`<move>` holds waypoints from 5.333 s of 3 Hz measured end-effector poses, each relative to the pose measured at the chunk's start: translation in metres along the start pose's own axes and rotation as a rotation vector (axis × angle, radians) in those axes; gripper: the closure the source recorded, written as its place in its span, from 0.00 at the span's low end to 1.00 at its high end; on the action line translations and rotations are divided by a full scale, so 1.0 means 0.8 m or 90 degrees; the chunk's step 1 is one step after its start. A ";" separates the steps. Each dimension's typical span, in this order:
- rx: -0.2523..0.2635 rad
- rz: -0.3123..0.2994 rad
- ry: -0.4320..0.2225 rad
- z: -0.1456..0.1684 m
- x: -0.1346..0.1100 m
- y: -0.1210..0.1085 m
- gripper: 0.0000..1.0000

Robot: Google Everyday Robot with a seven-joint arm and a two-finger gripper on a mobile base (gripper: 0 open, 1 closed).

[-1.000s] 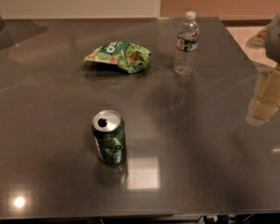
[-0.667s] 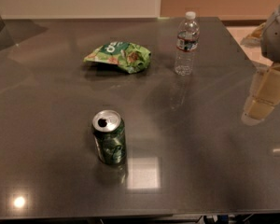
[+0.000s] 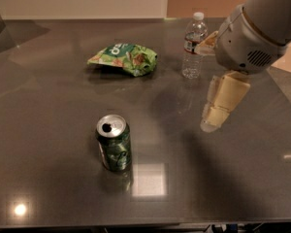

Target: Knock green can over

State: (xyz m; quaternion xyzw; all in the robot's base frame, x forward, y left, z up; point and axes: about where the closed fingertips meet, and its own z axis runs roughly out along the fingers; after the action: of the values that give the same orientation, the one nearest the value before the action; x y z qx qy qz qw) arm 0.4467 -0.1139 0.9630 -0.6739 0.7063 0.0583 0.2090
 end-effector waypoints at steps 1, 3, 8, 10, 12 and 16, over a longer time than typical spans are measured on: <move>-0.039 -0.037 -0.046 0.036 -0.041 0.006 0.00; -0.104 -0.098 -0.104 0.095 -0.099 0.038 0.00; -0.181 -0.121 -0.182 0.150 -0.172 0.108 0.40; -0.150 -0.086 -0.123 0.122 -0.152 0.067 0.86; -0.078 -0.082 0.047 0.080 -0.098 0.009 1.00; -0.056 -0.190 0.312 0.126 -0.063 0.016 0.36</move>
Offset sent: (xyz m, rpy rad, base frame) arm -0.0084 0.1140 -0.0519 0.1381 0.1036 0.2592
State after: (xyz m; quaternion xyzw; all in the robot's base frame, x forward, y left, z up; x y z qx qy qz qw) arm 0.4560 -0.0295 0.8874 -0.7727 0.6256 -0.1069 0.0091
